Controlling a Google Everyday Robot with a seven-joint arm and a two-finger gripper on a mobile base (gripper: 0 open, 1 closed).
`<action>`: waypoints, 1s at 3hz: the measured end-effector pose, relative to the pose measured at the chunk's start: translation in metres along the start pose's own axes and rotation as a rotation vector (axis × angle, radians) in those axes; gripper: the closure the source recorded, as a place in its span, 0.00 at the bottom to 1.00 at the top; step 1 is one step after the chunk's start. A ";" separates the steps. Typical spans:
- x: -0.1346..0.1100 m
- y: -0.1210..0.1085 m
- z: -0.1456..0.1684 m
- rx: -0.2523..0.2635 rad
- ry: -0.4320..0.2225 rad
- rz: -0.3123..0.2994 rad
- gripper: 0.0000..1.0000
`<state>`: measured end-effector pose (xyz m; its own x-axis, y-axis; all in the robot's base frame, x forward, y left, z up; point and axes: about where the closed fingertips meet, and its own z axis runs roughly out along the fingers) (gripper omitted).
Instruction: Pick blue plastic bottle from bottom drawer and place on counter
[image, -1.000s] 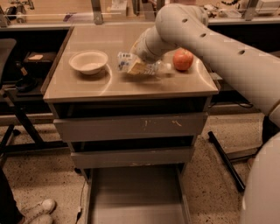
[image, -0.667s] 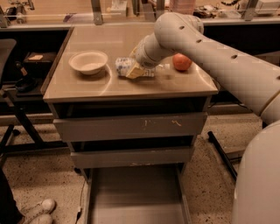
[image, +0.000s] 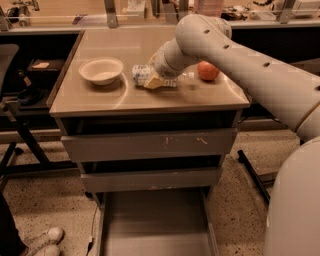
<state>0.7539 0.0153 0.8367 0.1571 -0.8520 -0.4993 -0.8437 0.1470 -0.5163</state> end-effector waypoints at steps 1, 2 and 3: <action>0.000 0.000 0.000 0.000 0.000 0.000 0.35; 0.000 0.000 0.000 0.000 0.000 0.000 0.13; 0.000 0.000 0.000 0.000 0.000 0.000 0.00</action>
Offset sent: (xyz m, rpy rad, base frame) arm 0.0000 0.0000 0.0000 0.0000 0.0001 0.0000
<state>0.7539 0.0155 0.8365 0.1572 -0.8520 -0.4993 -0.8439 0.1467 -0.5161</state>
